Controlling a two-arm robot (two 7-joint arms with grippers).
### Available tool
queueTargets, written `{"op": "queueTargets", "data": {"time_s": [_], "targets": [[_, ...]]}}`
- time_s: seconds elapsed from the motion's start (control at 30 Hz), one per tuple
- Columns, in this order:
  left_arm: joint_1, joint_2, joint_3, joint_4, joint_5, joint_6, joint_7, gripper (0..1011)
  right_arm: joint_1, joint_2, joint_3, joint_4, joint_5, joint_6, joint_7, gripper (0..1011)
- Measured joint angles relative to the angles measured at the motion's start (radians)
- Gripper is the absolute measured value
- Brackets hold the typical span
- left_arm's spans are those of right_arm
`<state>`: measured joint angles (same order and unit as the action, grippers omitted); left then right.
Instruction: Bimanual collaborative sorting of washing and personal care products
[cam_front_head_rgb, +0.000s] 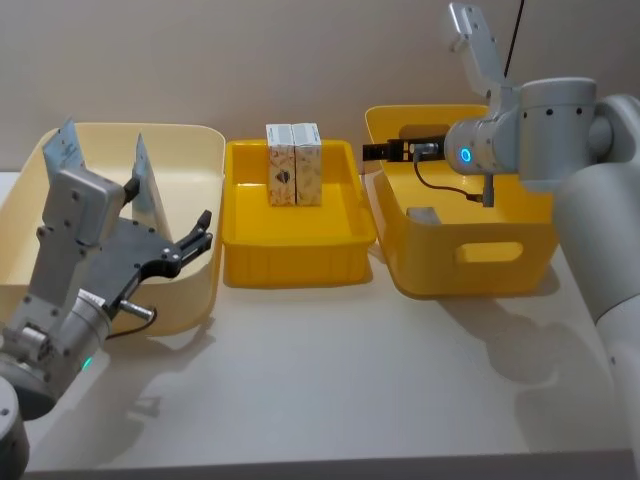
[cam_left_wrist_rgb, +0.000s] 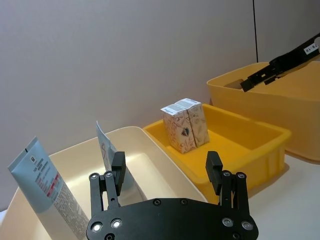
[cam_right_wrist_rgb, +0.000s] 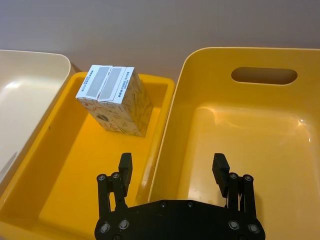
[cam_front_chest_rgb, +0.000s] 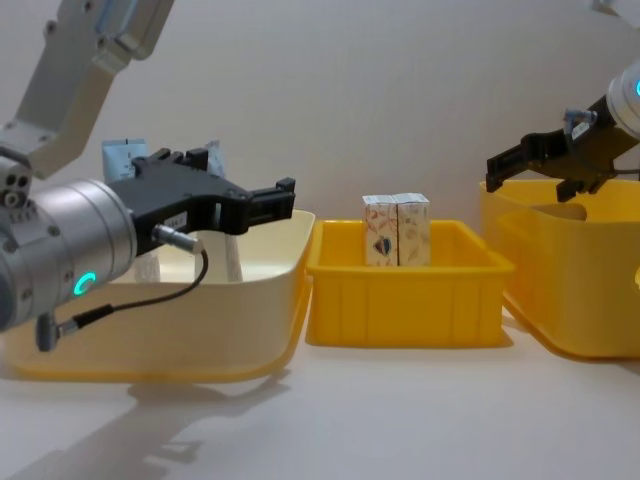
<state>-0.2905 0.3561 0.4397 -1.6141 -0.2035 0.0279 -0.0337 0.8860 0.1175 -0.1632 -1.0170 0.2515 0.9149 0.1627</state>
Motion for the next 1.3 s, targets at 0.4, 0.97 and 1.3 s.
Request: {"op": "queueTargets", "data": {"time_s": [0.4,0.97,1.3], "targets": [[-0.016,-0.026,-0.015,0.01,0.023,0.032,0.035,1000,0.0,0.0,0.0,0.001,0.0,0.0,0.001,1001],[-0.07,-0.054,-0.032,0.088,0.041,0.037,0.031,999,0.0,0.0,0.0,0.001,0.0,0.0,0.0,1001],[-0.123,-0.068,-0.041,0.17,0.036,0.031,-0.008,1000,0.0,0.0,0.0,0.001,0.0,0.0,0.0,1001]]}}
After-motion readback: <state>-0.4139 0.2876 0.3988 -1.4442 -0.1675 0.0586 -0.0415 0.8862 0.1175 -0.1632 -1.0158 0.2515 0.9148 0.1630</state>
